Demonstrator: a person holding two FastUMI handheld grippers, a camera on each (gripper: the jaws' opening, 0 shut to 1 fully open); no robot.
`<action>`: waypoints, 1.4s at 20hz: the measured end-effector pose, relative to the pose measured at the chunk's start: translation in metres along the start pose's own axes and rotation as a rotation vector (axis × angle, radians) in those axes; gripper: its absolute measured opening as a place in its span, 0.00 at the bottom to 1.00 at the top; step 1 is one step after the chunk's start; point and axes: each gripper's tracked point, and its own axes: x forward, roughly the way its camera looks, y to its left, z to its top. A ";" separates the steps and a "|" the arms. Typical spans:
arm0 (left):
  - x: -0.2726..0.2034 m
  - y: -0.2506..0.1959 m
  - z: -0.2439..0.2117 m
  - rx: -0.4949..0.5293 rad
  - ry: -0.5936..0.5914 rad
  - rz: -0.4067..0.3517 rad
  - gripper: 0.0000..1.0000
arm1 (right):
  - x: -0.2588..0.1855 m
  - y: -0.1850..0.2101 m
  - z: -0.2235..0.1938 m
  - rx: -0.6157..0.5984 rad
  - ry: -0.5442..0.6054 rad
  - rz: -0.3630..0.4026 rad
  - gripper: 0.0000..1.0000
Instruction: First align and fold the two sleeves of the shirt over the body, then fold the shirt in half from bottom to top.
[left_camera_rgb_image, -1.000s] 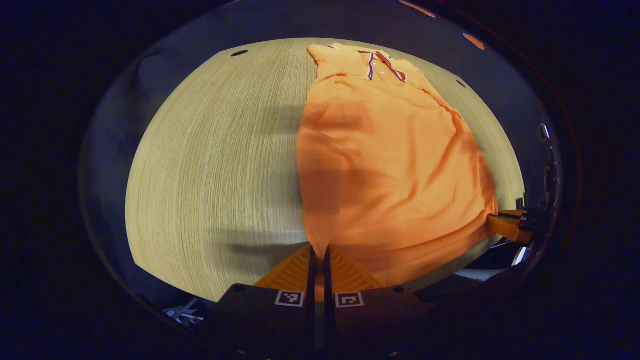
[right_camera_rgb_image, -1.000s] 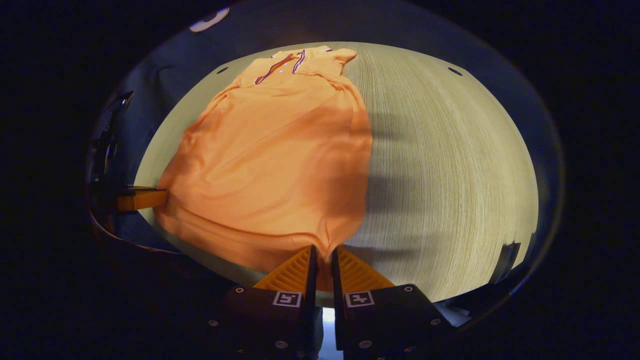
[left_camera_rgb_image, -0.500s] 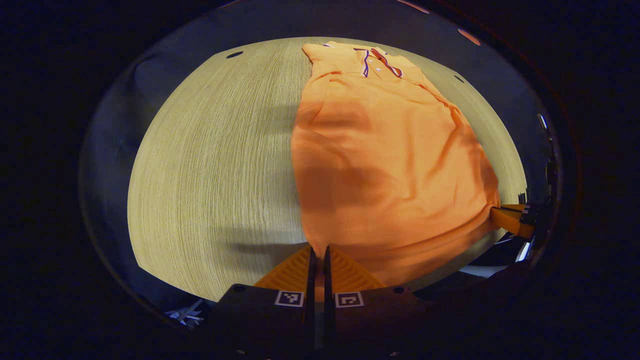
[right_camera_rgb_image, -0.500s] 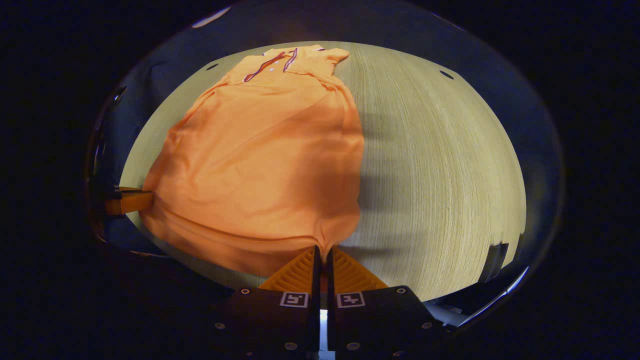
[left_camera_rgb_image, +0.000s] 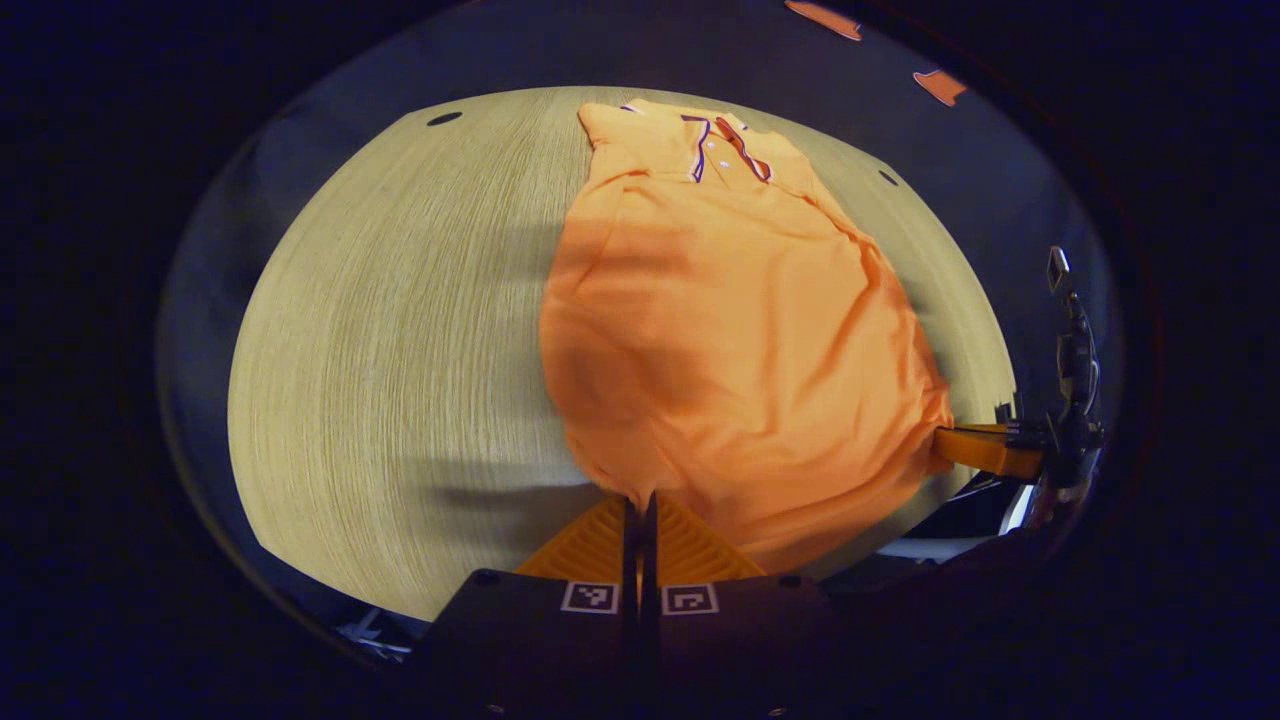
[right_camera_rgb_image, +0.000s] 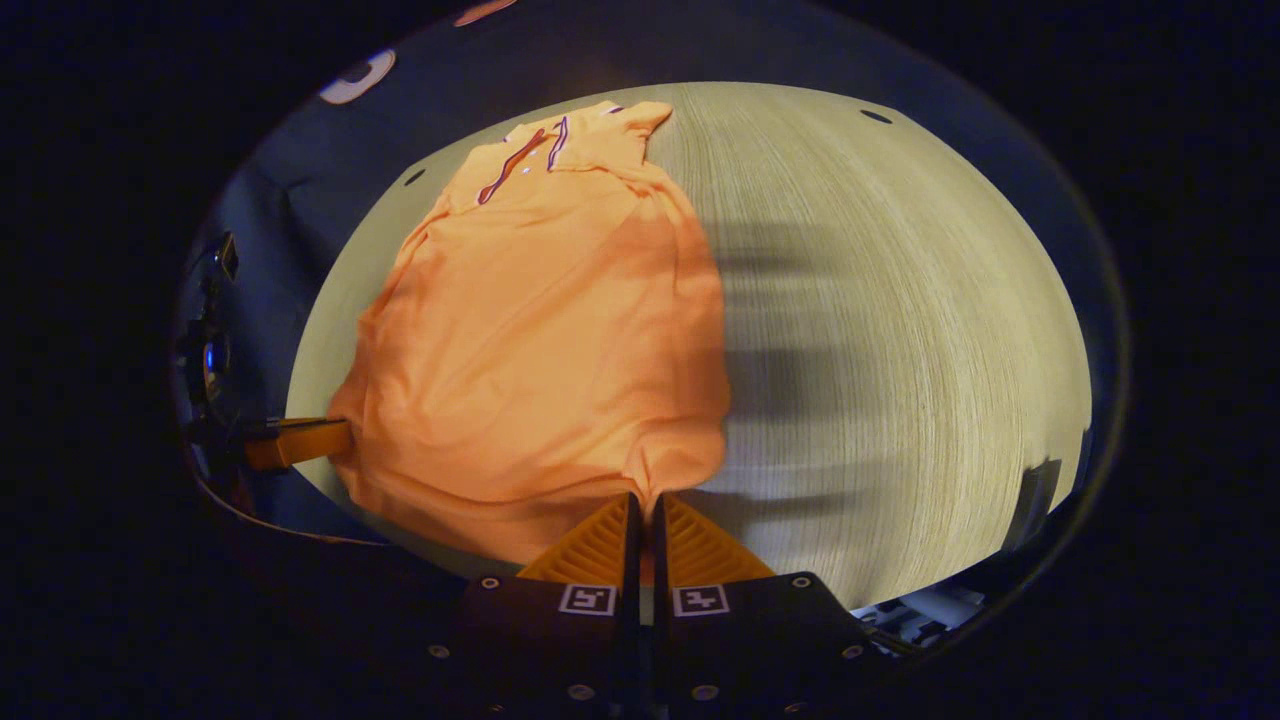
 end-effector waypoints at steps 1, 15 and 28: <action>-0.004 -0.002 0.009 -0.006 -0.015 -0.012 0.01 | -0.003 0.004 0.006 0.041 -0.015 0.041 0.06; -0.036 -0.008 0.074 -0.056 -0.164 -0.002 0.01 | -0.041 0.048 0.079 0.215 -0.143 0.457 0.06; -0.056 -0.009 0.190 -0.033 -0.331 0.061 0.00 | -0.070 0.042 0.203 0.146 -0.292 0.474 0.04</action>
